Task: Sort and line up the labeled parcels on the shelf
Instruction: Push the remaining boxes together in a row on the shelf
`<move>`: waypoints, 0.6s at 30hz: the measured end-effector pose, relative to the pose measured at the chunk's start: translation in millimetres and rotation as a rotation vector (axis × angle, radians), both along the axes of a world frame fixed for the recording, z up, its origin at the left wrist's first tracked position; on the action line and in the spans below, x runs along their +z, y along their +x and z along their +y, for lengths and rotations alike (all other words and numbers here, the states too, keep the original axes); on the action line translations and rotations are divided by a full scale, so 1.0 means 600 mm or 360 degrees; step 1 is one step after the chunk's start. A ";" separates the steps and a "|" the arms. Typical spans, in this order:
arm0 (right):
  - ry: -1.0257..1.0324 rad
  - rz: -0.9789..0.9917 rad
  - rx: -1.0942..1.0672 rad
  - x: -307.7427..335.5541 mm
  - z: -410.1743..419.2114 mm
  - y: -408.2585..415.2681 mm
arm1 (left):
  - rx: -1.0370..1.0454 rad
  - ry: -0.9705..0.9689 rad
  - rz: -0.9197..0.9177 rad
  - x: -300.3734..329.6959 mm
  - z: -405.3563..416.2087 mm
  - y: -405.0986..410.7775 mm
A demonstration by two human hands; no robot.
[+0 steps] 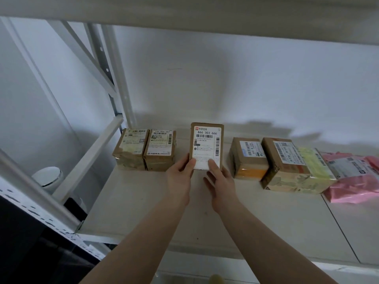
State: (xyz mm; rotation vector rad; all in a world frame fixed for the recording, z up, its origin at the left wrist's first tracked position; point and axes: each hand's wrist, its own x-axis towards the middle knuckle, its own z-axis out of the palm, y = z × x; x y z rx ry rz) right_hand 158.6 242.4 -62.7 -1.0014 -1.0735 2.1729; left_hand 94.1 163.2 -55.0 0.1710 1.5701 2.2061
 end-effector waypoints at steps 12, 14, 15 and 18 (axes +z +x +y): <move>0.0001 0.0094 -0.0007 0.013 -0.002 -0.007 | 0.0032 0.0027 0.0133 0.022 -0.003 -0.004; -0.0003 0.0119 0.0003 0.016 -0.003 -0.012 | 0.0086 -0.0044 0.0198 0.023 -0.007 -0.008; -0.0015 0.0125 0.0004 0.015 -0.004 -0.017 | 0.0123 -0.0104 0.0249 0.022 -0.010 -0.012; -0.0083 0.0114 -0.0017 0.016 0.000 -0.031 | 0.0214 -0.0342 0.0397 0.021 -0.015 -0.025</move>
